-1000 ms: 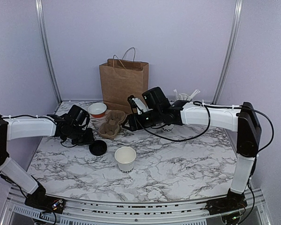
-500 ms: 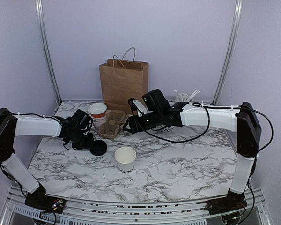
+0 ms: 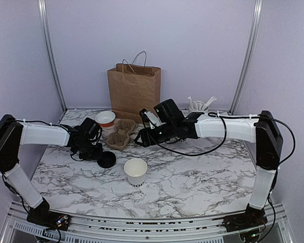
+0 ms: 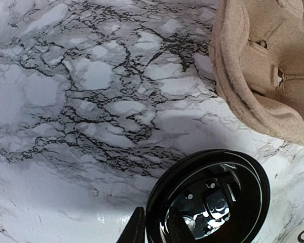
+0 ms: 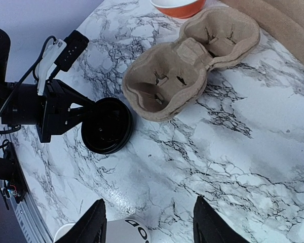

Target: Pack the takeout coffee

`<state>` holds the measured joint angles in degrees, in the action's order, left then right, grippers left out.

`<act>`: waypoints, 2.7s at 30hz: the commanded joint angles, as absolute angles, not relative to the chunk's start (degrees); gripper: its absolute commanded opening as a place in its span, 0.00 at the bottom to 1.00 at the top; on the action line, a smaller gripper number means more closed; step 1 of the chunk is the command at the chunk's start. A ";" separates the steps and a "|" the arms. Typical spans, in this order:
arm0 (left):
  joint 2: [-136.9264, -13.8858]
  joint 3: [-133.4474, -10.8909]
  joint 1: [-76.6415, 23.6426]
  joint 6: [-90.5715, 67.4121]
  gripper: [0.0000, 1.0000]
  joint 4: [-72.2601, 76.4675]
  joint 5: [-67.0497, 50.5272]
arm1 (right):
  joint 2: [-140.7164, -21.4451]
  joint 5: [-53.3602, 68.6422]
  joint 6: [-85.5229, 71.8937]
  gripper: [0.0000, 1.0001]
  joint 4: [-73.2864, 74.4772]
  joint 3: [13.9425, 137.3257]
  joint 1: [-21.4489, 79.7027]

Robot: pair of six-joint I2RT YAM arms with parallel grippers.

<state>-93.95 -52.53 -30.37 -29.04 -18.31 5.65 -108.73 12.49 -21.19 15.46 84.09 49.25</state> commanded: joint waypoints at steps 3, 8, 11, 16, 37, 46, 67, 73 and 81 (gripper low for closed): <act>-94.16 -53.81 -30.33 -28.04 0.11 -19.75 6.41 | -106.78 11.75 -21.12 0.57 14.68 84.29 49.13; -93.80 -53.79 -30.37 -27.69 0.06 -19.96 6.67 | -106.95 11.68 -21.03 0.56 14.68 84.29 49.11; -93.90 -54.00 -30.32 -27.35 0.11 -20.08 6.30 | -106.96 11.62 -21.05 0.56 14.68 84.29 49.05; -94.47 -54.30 -30.33 -27.03 0.14 -20.08 5.82 | -106.90 11.47 -21.05 0.57 14.68 84.11 49.13; -96.16 -55.45 -30.52 -26.37 0.10 -20.61 5.80 | -106.38 11.26 -21.02 0.56 14.32 83.15 49.08; -94.76 -55.90 -30.59 -25.85 0.00 -21.66 5.83 | -106.72 11.51 -21.06 0.57 14.22 83.48 49.06; -90.31 -56.34 -33.90 -27.55 0.00 -20.24 3.09 | -122.90 11.53 -18.78 0.57 23.97 105.20 52.24; -90.50 -57.22 -35.68 -28.18 0.00 -19.56 2.56 | -124.30 8.80 -18.77 0.57 25.20 104.65 53.30; -93.10 -61.63 -37.97 -27.60 0.00 -19.79 2.38 | -120.05 6.77 -19.75 0.56 22.59 98.43 52.03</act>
